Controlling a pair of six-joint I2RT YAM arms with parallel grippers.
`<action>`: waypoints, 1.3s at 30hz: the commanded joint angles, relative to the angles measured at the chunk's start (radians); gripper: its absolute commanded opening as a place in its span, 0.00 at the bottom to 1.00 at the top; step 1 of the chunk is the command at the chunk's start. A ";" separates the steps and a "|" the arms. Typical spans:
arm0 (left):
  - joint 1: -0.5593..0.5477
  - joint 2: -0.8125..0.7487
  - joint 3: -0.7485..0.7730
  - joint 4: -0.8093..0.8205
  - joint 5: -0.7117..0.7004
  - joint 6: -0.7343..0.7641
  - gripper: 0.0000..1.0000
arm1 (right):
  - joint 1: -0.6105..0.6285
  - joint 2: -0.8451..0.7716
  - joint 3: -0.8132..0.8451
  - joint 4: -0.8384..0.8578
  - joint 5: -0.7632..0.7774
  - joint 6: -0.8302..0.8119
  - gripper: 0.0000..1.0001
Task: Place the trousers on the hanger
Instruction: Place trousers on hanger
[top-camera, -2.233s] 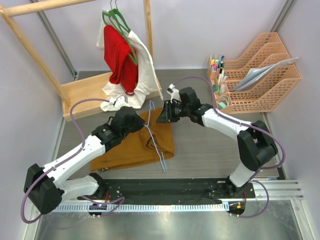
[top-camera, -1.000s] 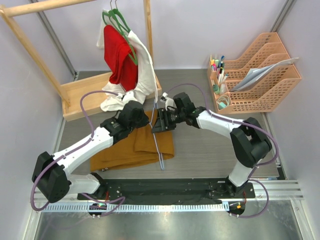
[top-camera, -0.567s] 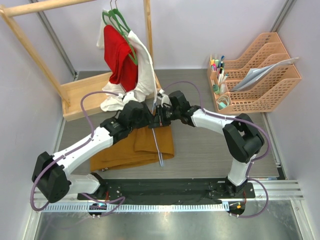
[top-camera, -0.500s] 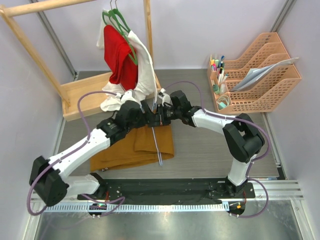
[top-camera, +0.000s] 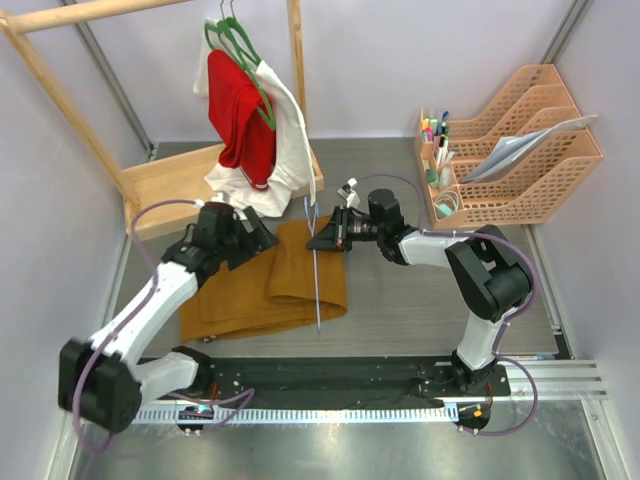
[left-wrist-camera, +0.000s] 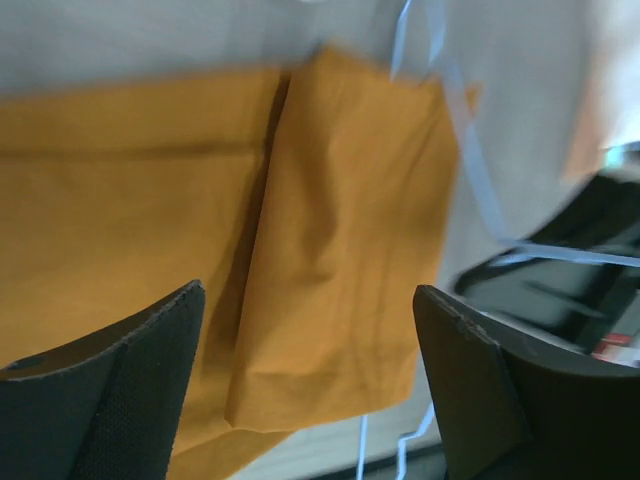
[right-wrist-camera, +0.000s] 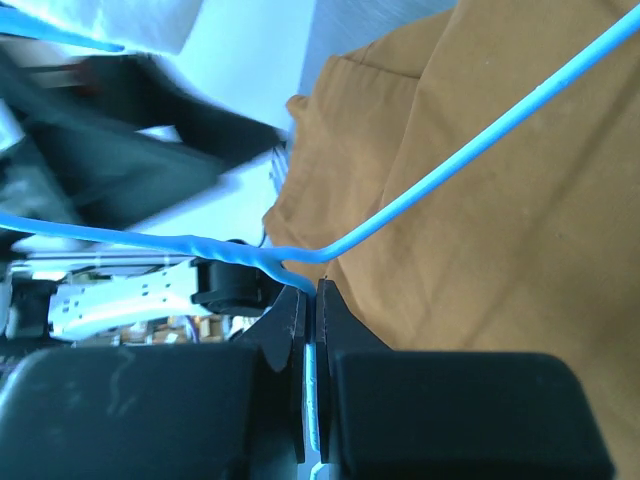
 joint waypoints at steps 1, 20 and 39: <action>0.004 0.180 0.038 0.070 0.189 -0.001 0.84 | -0.035 -0.024 -0.031 0.123 -0.089 0.104 0.01; -0.015 0.585 -0.009 0.484 0.422 -0.248 0.86 | -0.071 0.058 -0.117 0.257 -0.121 0.140 0.01; -0.107 0.683 0.283 0.463 0.511 -0.162 0.00 | -0.277 -0.046 -0.269 0.211 -0.026 0.115 0.01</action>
